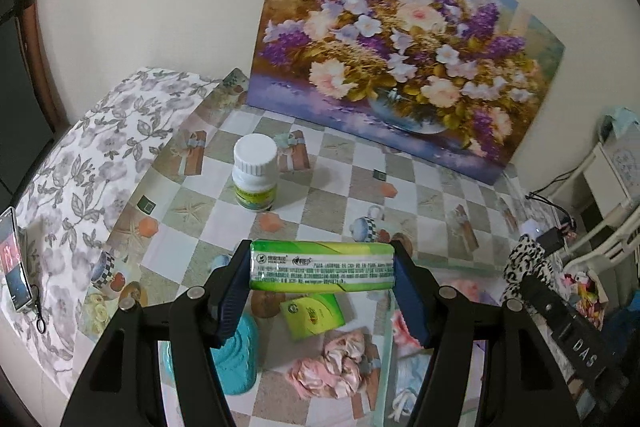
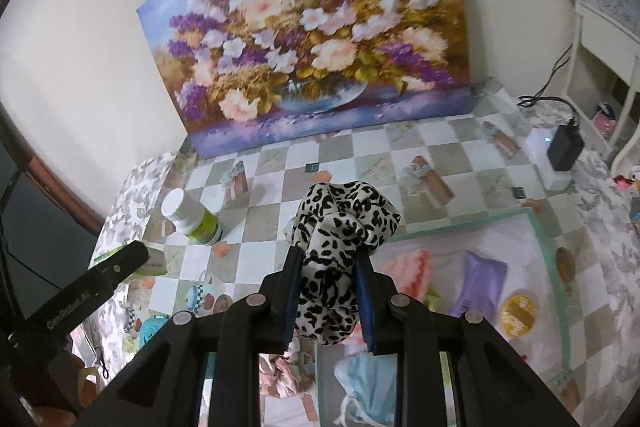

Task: Organize soft objects
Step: 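Lift and carry the gum pack and leopard scrunchie over the tray with both tools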

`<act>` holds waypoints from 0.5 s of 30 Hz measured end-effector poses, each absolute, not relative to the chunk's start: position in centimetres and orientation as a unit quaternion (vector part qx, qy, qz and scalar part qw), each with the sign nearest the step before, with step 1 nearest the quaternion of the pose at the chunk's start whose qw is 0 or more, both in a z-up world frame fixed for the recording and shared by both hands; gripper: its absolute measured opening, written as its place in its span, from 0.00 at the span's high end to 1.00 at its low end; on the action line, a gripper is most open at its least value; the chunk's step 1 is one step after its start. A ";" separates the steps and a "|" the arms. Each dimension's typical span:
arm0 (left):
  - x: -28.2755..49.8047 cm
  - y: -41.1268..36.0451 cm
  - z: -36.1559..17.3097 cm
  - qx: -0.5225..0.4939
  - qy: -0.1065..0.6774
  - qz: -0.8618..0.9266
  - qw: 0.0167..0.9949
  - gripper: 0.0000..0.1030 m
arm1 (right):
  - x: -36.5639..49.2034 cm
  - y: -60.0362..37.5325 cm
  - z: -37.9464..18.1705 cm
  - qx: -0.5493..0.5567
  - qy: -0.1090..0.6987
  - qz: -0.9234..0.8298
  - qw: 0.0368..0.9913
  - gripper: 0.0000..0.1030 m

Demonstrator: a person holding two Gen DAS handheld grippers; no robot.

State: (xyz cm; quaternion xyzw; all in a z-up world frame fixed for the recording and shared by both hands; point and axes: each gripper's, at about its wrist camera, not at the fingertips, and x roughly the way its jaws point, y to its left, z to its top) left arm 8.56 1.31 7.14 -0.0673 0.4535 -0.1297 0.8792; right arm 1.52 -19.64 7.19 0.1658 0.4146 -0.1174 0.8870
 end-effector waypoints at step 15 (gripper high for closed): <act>5.6 -3.2 6.5 -0.064 0.468 -0.204 0.857 0.35 | -4.2 -26.4 8.5 0.192 0.386 -0.224 0.874 0.74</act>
